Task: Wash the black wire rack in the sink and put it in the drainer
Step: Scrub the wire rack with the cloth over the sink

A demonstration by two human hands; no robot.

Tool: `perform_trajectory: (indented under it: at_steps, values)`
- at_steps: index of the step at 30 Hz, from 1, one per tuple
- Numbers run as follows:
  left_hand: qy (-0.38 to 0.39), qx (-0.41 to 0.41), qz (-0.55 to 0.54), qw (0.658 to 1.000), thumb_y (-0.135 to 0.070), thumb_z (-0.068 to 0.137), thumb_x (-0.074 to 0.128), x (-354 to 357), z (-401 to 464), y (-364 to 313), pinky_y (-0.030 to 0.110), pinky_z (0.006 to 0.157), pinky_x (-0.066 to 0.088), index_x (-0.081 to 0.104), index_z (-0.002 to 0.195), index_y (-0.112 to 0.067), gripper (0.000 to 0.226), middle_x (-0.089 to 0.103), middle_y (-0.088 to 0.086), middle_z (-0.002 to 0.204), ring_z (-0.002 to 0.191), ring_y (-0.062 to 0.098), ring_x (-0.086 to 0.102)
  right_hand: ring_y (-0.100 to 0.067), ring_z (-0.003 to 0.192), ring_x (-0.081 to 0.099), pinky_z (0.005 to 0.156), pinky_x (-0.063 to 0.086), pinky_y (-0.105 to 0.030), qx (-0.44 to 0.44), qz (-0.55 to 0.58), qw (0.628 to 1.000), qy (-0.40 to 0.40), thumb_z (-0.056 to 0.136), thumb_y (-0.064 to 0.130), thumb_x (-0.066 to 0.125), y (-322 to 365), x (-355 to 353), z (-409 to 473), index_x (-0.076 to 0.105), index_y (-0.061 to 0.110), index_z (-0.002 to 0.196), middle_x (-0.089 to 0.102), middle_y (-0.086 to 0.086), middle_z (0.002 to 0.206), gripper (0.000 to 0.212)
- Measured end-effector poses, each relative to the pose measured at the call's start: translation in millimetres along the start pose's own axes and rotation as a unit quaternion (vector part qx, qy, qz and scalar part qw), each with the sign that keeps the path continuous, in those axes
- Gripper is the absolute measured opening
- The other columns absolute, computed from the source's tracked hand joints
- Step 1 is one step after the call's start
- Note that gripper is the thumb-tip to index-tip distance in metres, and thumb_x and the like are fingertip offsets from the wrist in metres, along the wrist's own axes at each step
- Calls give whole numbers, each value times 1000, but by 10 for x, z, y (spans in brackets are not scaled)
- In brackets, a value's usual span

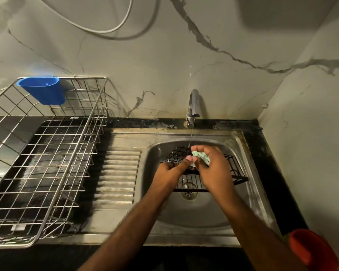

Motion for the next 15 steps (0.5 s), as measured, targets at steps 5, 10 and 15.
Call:
perform_trajectory:
  at_steps: [5,10,15]
  values:
    - [-57,33,-107,992,-29,96,68,-105,-26,-61,12,57,47,68,96,13,42,74,22,88,64,5,67,1,104,57,90,47,-15,-50,-66,997,10,91,27,68,192,-41,-58,62,27,125,62,9,123,35]
    - [-99,17,-138,985,-46,98,61,-182,-91,-74,23,62,41,61,79,-7,43,59,-4,56,60,13,55,-11,109,60,86,43,-12,-112,-163,979,-53,98,24,57,301,-260,-21,61,21,129,62,3,127,31]
    - [-117,51,-176,976,-42,102,54,-217,-112,-171,16,49,45,61,74,-10,43,61,-4,57,47,5,50,0,124,49,90,26,7,-64,-109,992,-8,98,9,55,86,-101,67,63,18,127,57,3,140,31]
Point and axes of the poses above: each hand's wrist, its own z-axis towards the middle knuckle, its own x-axis out of the palm, y = z × x, the point moved 7 cm from there along z, towards the middle knuckle
